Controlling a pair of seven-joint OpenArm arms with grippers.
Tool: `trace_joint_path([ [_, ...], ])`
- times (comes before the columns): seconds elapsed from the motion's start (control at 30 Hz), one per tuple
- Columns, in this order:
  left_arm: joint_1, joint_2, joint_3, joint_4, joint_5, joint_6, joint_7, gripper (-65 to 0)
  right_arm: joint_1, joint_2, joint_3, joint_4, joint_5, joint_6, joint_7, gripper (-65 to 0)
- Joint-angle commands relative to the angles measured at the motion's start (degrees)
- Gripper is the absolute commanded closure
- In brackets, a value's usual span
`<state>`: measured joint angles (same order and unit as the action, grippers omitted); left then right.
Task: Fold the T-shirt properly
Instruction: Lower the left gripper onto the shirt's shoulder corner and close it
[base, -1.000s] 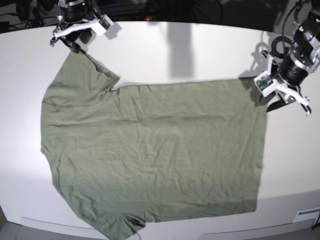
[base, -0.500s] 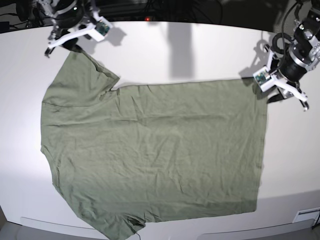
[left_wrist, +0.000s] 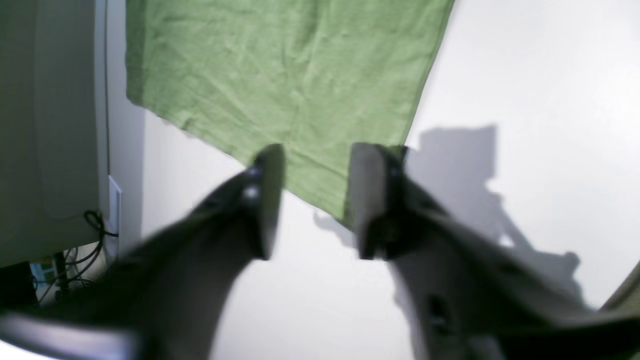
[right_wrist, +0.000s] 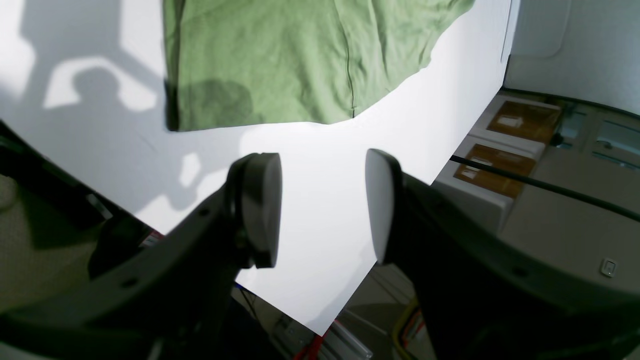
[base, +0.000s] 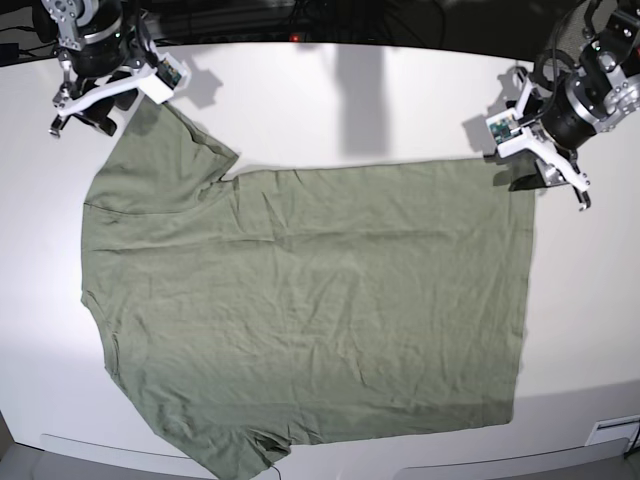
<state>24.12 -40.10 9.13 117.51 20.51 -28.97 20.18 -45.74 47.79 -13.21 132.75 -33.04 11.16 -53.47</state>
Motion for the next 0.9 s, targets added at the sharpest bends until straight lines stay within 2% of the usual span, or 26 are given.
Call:
trace_joint_path([
  [0.0, -0.3, -0.2, -0.4, 0.9, 0.0, 0.7, -1.0, -32.5, -0.1, 0.8, 0.2, 1.0, -0.5, -1.3, -0.6, -27.7],
  [0.07, -0.3, 1.8, -0.4, 0.2, 0.0, 1.3, -1.0, -36.9, -0.1, 0.8, 0.2, 1.0, 0.8, -1.3, -0.6, -28.5],
  [0.17, -0.4, 4.9, -0.4, -3.3, 0.0, 1.9, -1.8, -37.0, -0.1, 0.8, 0.2, 1.0, 2.1, -1.3, -0.6, -29.9],
  [0.23, -0.6, 5.7, -0.4, -6.4, 0.1, 1.9, -1.8, -37.0, -0.1, 0.7, 0.2, 1.0, 2.2, -1.3, -0.6, -29.9],
  [0.77, -3.7, 6.1, 0.5, -18.7, 1.2, 2.0, -1.8, -36.9, 0.0, 0.7, 0.2, 1.0, 2.1, -1.3, 0.1, -29.9],
  [0.87, -3.6, 6.1, 0.9, -20.0, 2.2, 3.0, -2.2, -36.9, 0.0, 0.8, 0.2, 1.0, 2.1, -1.3, 0.3, -29.9],
])
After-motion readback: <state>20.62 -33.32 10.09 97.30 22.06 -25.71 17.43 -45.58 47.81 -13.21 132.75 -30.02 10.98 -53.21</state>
